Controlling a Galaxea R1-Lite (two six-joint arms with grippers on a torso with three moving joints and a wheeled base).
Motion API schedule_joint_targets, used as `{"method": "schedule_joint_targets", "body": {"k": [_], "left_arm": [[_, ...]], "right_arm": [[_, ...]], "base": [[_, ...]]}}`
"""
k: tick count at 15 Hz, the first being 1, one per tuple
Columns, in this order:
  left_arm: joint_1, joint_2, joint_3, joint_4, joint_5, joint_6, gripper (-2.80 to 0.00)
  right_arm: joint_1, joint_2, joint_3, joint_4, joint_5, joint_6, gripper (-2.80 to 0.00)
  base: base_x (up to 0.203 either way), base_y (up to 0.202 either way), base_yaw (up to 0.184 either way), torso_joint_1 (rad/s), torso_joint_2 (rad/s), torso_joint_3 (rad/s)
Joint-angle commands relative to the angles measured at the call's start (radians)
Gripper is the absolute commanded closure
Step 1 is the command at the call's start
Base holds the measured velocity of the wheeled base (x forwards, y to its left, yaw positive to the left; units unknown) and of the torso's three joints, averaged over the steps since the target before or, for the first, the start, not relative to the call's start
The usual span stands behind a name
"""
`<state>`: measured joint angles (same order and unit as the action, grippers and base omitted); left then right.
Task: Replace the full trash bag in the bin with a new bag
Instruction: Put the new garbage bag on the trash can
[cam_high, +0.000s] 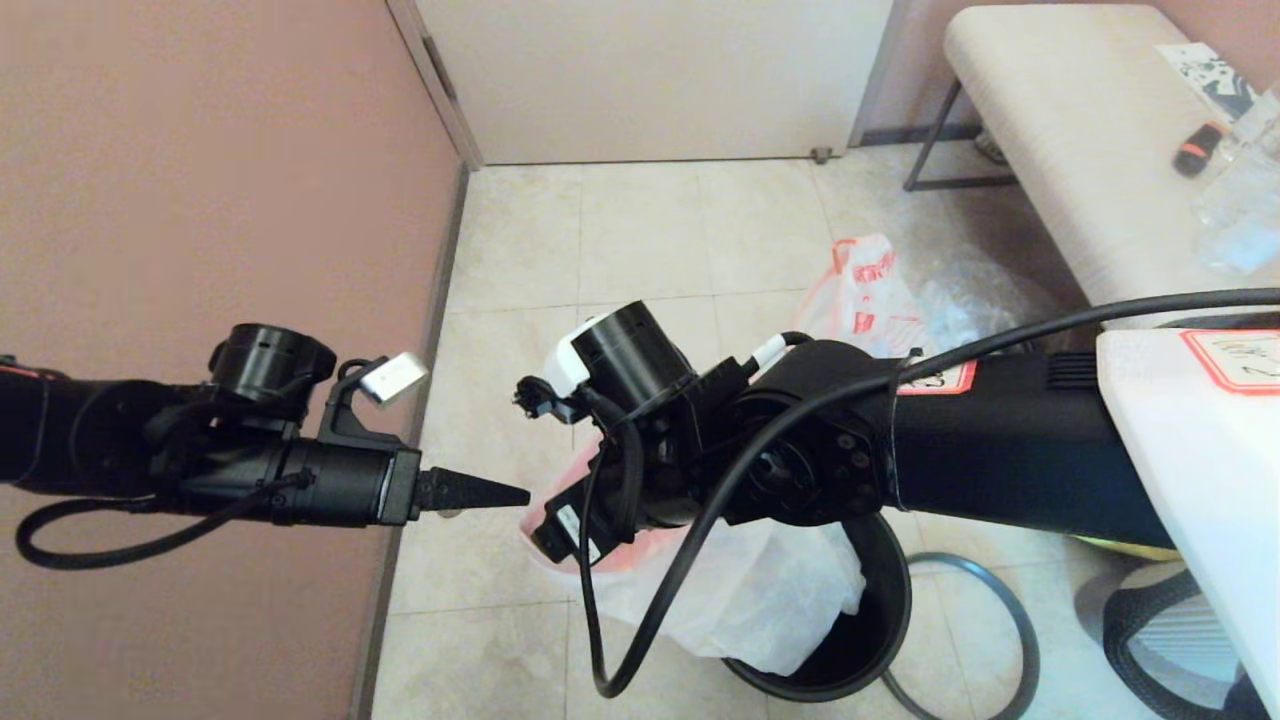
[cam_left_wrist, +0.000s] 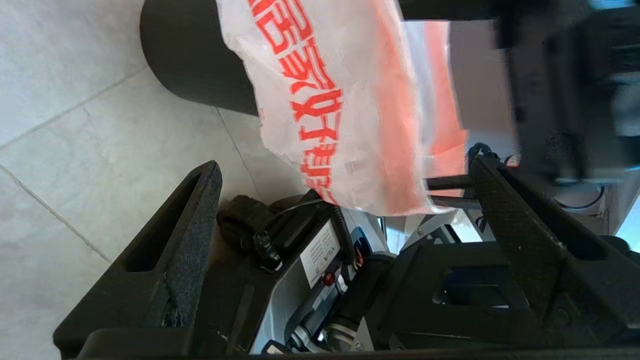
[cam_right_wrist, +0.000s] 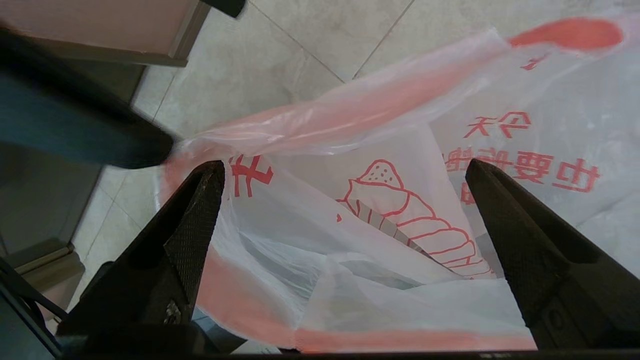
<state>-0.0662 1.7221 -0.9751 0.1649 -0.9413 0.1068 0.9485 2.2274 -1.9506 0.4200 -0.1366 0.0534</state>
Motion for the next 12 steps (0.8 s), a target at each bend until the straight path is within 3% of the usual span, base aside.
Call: {"method": "schedule_joint_targets", "body": {"k": [1,4,8,12], "left_arm": [[-0.005,0.036,-0.002,0.000,-0.003,0.001,-2.80],[-0.018,0.076,-0.024,0.001,0.006,0.000,-2.80],[-0.088,0.099,-0.064,0.002,0.088,-0.004,-2.80],[-0.112,0.111,-0.100,0.010,0.091,-0.009,-2.80]], "right_arm": [[-0.001,-0.002,0.006,0.003,-0.003,0.002,-2.80],[-0.006,-0.022,0.040,0.005,-0.008,0.002,-2.80],[-0.008,-0.052,0.104,0.005,-0.086,0.005,-2.80],[-0.013,-0.069,0.131,0.015,-0.103,0.035,-2.80]], "base": [[0.000,0.000,0.000,0.000,0.00,0.000],[0.000,0.000,0.000,0.000,0.00,0.000],[0.000,0.000,0.000,0.000,0.00,0.000],[0.000,0.000,0.000,0.000,0.00,0.000]]}}
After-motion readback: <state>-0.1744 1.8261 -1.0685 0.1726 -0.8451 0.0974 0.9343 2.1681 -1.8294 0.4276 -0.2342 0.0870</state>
